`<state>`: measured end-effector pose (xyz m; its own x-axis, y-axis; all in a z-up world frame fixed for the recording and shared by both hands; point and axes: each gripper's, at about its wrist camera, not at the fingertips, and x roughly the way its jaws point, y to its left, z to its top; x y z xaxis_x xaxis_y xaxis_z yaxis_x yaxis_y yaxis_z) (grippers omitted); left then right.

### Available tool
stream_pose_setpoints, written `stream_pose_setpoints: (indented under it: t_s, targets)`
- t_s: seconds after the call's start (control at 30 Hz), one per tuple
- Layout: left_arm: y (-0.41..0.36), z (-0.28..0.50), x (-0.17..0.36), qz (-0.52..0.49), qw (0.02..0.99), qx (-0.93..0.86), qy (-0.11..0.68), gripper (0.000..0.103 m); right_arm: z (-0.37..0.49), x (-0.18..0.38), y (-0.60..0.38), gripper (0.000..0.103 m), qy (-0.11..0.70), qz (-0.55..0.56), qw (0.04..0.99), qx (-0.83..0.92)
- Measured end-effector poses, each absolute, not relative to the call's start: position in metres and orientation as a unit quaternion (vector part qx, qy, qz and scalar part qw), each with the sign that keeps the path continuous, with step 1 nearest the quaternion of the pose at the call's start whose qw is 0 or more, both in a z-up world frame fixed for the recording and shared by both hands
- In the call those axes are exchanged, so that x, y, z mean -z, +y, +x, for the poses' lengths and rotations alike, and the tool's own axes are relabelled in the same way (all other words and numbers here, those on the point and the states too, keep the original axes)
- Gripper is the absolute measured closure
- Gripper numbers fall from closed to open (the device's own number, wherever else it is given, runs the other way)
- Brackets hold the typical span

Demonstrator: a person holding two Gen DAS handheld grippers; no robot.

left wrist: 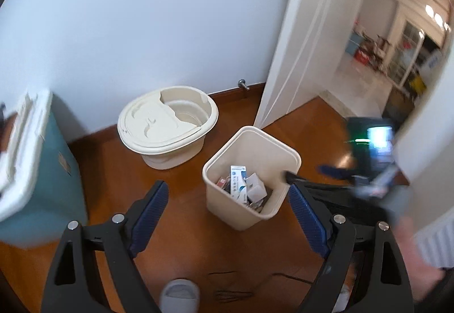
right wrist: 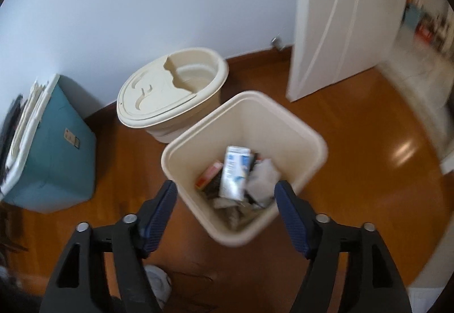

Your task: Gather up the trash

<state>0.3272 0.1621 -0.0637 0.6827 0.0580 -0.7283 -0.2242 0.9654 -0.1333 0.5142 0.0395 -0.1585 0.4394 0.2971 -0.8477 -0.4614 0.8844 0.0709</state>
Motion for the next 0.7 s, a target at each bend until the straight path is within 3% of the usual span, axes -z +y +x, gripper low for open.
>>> stream_pose_setpoints:
  t_s: [0.03,0.13,0.37,0.53,0.7]
  targets:
    - [0.159,0.32,0.057,-0.096,0.914,-0.071,0.387,0.016,0.497,0.144,0.032,0.012,0.469,-0.099,0.852,-0.214]
    - [0.146,0.268,0.021,-0.051,0.93,-0.076,0.357,0.016,0.43,0.094,0.001,0.005,0.423,-0.137,0.874,-0.194]
    - [0.105,0.139,-0.035,0.009,0.935,-0.083,0.345,0.016,0.255,-0.013,-0.067,0.0,0.3,-0.152,0.928,-0.159]
    - [0.094,0.091,-0.037,-0.042,0.914,-0.063,0.398,0.016,0.183,-0.024,-0.086,0.0,0.346,-0.122,0.919,-0.147]
    - [0.085,0.054,-0.045,-0.02,0.917,-0.111,0.384,0.016,0.134,-0.024,-0.088,0.0,0.353,-0.123,0.911,-0.175]
